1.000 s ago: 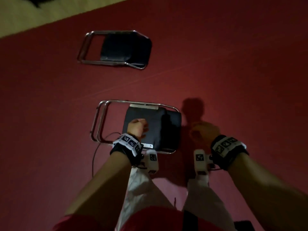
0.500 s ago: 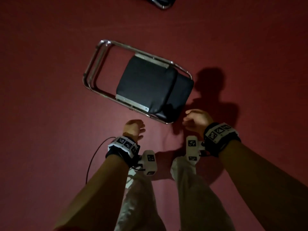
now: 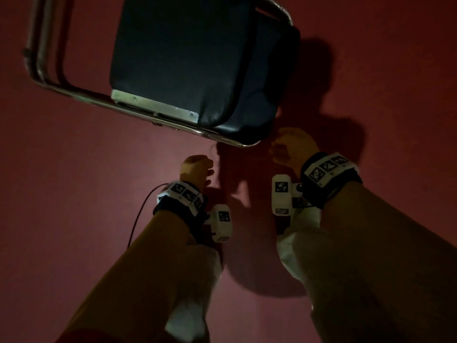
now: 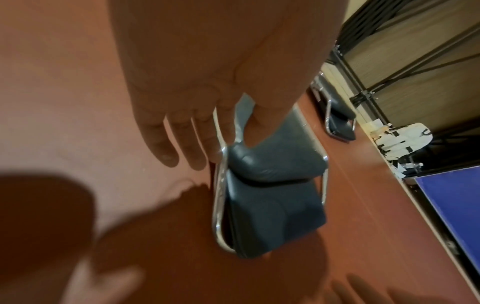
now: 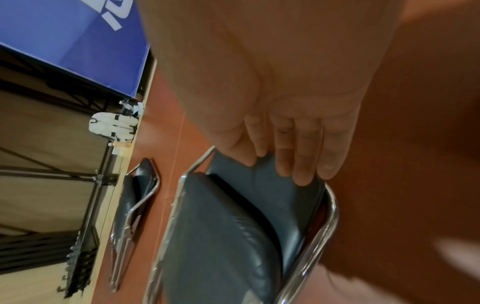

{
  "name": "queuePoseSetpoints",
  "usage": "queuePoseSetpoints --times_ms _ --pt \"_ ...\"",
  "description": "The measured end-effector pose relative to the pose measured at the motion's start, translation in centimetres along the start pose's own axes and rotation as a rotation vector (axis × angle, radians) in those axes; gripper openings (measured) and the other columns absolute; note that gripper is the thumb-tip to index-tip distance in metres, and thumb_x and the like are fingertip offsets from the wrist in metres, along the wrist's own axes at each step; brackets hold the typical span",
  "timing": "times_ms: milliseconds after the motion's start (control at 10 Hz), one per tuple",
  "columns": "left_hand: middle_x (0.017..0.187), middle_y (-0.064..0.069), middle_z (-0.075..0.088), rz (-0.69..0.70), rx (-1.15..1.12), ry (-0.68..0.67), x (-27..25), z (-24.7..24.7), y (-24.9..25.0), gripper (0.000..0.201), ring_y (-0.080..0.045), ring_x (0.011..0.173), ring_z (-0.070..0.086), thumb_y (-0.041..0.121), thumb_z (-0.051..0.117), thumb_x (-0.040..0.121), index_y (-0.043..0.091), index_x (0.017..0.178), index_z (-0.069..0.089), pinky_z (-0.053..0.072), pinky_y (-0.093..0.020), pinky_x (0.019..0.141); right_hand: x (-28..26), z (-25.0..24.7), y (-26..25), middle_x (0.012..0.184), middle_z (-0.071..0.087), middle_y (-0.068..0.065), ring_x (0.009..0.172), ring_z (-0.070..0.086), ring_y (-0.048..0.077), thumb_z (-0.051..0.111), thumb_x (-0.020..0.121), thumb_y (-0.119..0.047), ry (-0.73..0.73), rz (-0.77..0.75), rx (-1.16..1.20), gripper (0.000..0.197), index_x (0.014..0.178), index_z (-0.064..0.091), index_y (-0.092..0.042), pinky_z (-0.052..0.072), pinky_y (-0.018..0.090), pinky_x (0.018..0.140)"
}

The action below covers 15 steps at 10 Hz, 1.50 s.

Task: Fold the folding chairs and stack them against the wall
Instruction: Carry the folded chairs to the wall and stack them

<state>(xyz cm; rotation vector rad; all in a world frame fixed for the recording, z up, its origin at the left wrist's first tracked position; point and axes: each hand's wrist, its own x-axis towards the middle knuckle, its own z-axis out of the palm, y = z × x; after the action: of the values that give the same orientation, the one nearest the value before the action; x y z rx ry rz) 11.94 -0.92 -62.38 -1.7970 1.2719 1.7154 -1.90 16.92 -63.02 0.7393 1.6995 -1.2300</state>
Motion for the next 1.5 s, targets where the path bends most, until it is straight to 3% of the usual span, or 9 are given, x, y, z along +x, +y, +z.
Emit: queuePoseSetpoints --times_ms 300,500,600,700,900,1000,1200,1400,1500 --pt "0.069 -0.004 0.048 0.036 0.155 -0.094 14.1 1.5 -0.1 0.026 -0.018 0.050 0.046 0.003 0.053 0.091 0.016 0.068 0.054 0.040 -0.031 0.054 12.5 4.0 0.0 0.092 0.061 0.003 0.082 0.062 0.019 0.051 0.095 -0.010 -0.016 -0.151 -0.187 0.018 0.110 0.058 -0.018 0.057 0.043 0.089" --pt "0.064 -0.007 0.062 0.139 0.329 -0.255 18.3 2.5 -0.1 0.018 -0.029 0.080 0.060 -0.007 0.058 0.078 0.008 0.067 0.055 0.051 -0.029 0.069 16.5 3.9 -1.9 0.085 0.059 0.006 0.070 0.058 0.018 0.050 0.100 -0.013 0.029 -0.192 -0.283 0.029 0.126 0.058 -0.004 0.050 0.030 0.063" --pt "0.073 -0.009 0.062 0.035 -0.147 -0.357 18.7 3.5 -1.2 0.024 -0.024 0.077 0.060 -0.010 0.035 0.083 0.005 0.080 0.053 0.054 -0.032 0.069 16.8 3.7 -2.3 0.106 0.058 0.007 0.081 0.059 0.016 0.052 0.100 -0.018 0.051 -0.269 -0.337 0.037 0.135 0.053 -0.004 0.047 0.023 0.057" --pt "0.083 -0.002 0.059 0.025 -0.409 -0.489 18.7 4.4 -3.3 0.023 -0.020 0.081 0.056 0.000 0.044 0.066 0.012 0.083 0.054 0.044 -0.034 0.075 16.7 4.3 -1.8 0.114 0.058 0.010 0.094 0.058 0.017 0.051 0.100 -0.016 0.047 -0.305 -0.434 0.040 0.137 0.051 -0.002 0.048 0.021 0.060" --pt "0.088 0.002 0.060 -0.033 -0.273 -0.483 17.8 7.4 -4.8 0.010 -0.016 0.094 0.058 0.016 0.055 0.096 0.017 0.087 0.060 0.042 -0.036 0.090 16.6 2.9 -0.6 0.112 0.061 0.016 0.092 0.056 0.026 0.046 0.099 -0.003 0.053 -0.283 -0.501 0.037 0.136 0.050 0.000 0.054 0.034 0.071" --pt "0.085 -0.001 0.059 -0.006 -0.279 -0.420 17.6 9.0 -3.8 0.013 -0.016 0.082 0.056 0.019 0.055 0.097 0.016 0.087 0.061 0.047 -0.037 0.092 16.3 2.0 -0.2 0.088 0.058 0.014 0.086 0.059 0.029 0.045 0.099 -0.001 0.087 -0.154 -0.483 0.023 0.119 0.057 -0.005 0.050 0.039 0.064" --pt "0.081 -0.006 0.066 0.078 -0.268 -0.309 17.8 9.7 -3.4 0.010 -0.027 0.086 0.065 0.009 0.052 0.086 0.011 0.082 0.061 0.051 -0.046 0.090 16.8 -1.6 1.6 0.093 0.059 0.012 0.068 0.056 0.021 0.047 0.100 -0.005 0.054 -0.124 -0.584 0.018 0.084 0.053 -0.010 0.048 0.025 0.046" --pt "0.066 -0.009 0.053 0.089 -0.322 -0.252 18.8 7.4 -3.1 0.014 -0.028 0.061 0.056 0.001 0.048 0.059 0.011 0.069 0.047 0.051 -0.039 0.073 18.0 -1.8 2.6 0.137 0.056 0.016 0.105 0.060 0.031 0.042 0.104 -0.016 0.036 -0.085 -0.370 0.038 0.139 0.048 -0.001 0.050 0.036 0.074" --pt "0.052 -0.005 0.042 0.080 -0.521 -0.147 17.4 5.1 -2.4 0.020 -0.022 0.045 0.045 -0.001 0.037 0.067 0.016 0.056 0.034 0.049 -0.036 0.069 18.9 0.1 3.0 0.106 0.064 0.013 0.099 0.060 0.034 0.041 0.105 -0.013 0.049 -0.040 -0.192 0.033 0.133 0.053 0.000 0.048 0.046 0.088"
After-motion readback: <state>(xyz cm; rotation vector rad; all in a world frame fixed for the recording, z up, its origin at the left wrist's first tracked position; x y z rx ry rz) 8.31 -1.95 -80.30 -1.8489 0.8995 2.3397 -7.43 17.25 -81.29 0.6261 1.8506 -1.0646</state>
